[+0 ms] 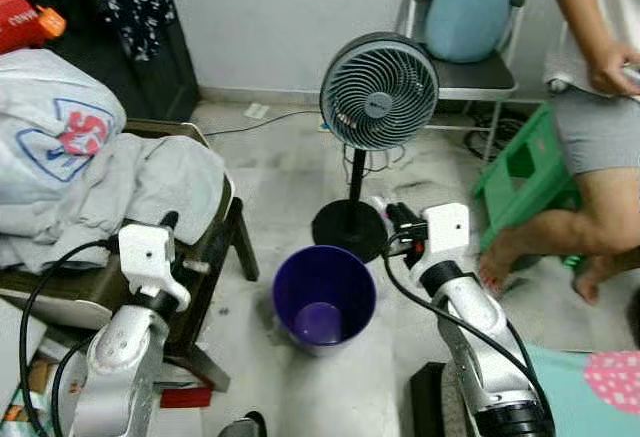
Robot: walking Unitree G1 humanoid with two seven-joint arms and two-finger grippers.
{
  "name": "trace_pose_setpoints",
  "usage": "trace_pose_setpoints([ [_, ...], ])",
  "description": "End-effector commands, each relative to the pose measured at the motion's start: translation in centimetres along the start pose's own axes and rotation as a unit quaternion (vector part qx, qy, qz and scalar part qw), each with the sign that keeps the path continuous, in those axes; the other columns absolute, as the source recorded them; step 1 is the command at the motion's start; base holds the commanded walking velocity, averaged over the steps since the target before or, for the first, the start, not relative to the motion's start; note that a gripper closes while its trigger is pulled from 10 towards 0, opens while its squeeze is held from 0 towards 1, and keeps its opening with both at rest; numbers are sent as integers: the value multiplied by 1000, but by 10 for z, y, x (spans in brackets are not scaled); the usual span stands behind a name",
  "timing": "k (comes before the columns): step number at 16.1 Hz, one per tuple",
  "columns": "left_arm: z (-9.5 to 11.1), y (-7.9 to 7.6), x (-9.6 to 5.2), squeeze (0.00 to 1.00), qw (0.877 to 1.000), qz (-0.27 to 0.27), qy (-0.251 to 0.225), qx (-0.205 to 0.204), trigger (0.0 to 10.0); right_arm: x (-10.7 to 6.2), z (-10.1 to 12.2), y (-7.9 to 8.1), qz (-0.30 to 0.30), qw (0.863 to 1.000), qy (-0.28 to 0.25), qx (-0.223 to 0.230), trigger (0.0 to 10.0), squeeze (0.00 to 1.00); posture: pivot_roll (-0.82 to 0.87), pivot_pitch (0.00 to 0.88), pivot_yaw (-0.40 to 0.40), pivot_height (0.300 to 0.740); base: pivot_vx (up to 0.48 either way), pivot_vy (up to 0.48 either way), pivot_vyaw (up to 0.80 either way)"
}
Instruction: Clean up the room
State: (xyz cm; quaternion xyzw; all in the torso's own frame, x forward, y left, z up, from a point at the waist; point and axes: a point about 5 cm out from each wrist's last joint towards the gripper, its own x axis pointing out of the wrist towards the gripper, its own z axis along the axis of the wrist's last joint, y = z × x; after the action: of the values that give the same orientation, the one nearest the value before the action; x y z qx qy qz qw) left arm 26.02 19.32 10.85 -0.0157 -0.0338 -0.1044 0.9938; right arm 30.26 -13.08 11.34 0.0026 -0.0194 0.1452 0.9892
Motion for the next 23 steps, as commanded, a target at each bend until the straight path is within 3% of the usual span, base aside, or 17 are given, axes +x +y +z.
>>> trace_pose_setpoints([
  [1, 0, 1, -6, 0, 1000, -8, 5, 13, 10000, -1, 0, -2, -5, 1000, -1, -3, 10000, 0, -19, 139, -34, 740, 0, 0, 0],
  [4, 0, -9, -10, 0, 995, -48, -16, 83, 10000, -2, 0, -9, -13, 1000, 1, -9, 10000, 0, -18, 151, -46, 740, 0, 0, 0],
  [7, 4, -13, -7, 0, 990, -91, -35, 101, 10000, -4, 3, -11, -20, 1000, -4, -12, 10000, 0, -37, 161, -41, 740, 0, 0, 0],
  [14, -3, -31, -9, 0, 987, -120, -30, 102, 10000, -8, 0, -15, -32, 999, 6, 1, 10000, 0, -49, 169, -34, 740, 0, 0, 0],
  [19, -1, -20, -6, 0, 989, -85, -30, 113, 10000, -5, -1, -12, -27, 1000, 10, 3, 10000, 0, -27, 174, -33, 740, 0, 0, -100],
  [23, -2, -25, -7, 0, 989, -109, -26, 99, 10000, -2, 1, -5, -10, 1000, 6, -10, 10000, 0, -27, 171, -24, 740, 0, 0, 353],
])
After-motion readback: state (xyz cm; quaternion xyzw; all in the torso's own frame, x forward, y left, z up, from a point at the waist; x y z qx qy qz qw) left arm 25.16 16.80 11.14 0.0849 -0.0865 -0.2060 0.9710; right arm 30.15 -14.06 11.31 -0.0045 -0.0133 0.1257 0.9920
